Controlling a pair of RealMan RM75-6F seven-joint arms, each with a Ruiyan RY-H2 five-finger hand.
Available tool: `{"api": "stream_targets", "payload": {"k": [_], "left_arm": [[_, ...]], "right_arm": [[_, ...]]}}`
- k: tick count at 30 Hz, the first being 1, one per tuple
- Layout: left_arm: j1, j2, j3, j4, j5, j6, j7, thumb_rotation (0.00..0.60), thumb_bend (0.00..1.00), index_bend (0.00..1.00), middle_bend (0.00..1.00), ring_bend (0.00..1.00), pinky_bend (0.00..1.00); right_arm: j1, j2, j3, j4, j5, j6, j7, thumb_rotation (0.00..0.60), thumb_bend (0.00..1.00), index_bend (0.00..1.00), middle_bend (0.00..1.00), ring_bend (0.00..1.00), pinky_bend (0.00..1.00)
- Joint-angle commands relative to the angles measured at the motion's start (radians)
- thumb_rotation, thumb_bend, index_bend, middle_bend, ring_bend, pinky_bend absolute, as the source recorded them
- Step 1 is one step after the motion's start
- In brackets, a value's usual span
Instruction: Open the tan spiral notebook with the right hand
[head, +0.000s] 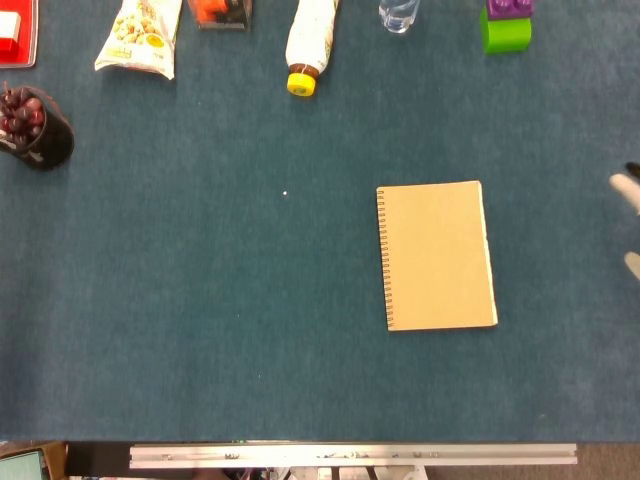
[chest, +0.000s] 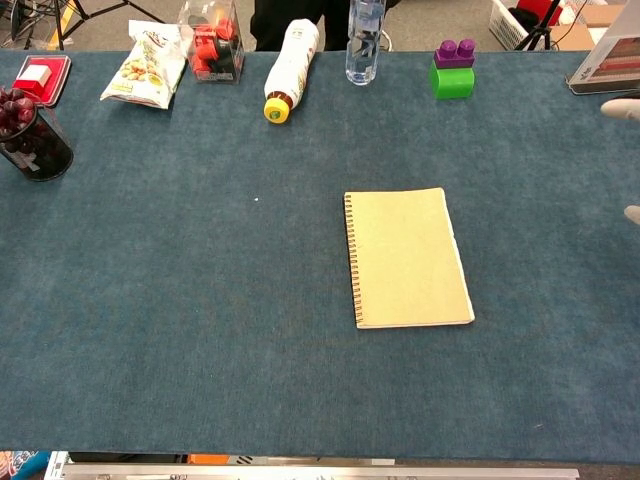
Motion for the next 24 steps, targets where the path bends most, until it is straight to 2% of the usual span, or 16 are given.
{"api": "stream_targets", "payload": {"k": [1, 7, 24], "left_arm": [[0.000, 0.002, 0.000, 0.000, -0.004, -0.004, -0.001, 0.600, 0.22, 0.47, 0.42, 0.42, 0.51], [0.002, 0.006, -0.001, -0.002, -0.007, -0.004, -0.006, 0.600, 0.22, 0.47, 0.42, 0.42, 0.51], [0.003, 0.010, -0.002, -0.005, -0.011, -0.010, -0.011, 0.600, 0.22, 0.47, 0.42, 0.42, 0.51]], "right_arm": [[0.051, -0.030, -0.010, 0.078, -0.066, 0.004, 0.009, 0.600, 0.33, 0.14, 0.14, 0.03, 0.23], [0.101, -0.045, -0.031, 0.147, -0.109, -0.038, -0.015, 0.600, 0.41, 0.14, 0.14, 0.03, 0.23], [0.180, -0.098, -0.087, 0.237, -0.130, -0.147, -0.078, 0.600, 0.41, 0.14, 0.14, 0.03, 0.23]]}}
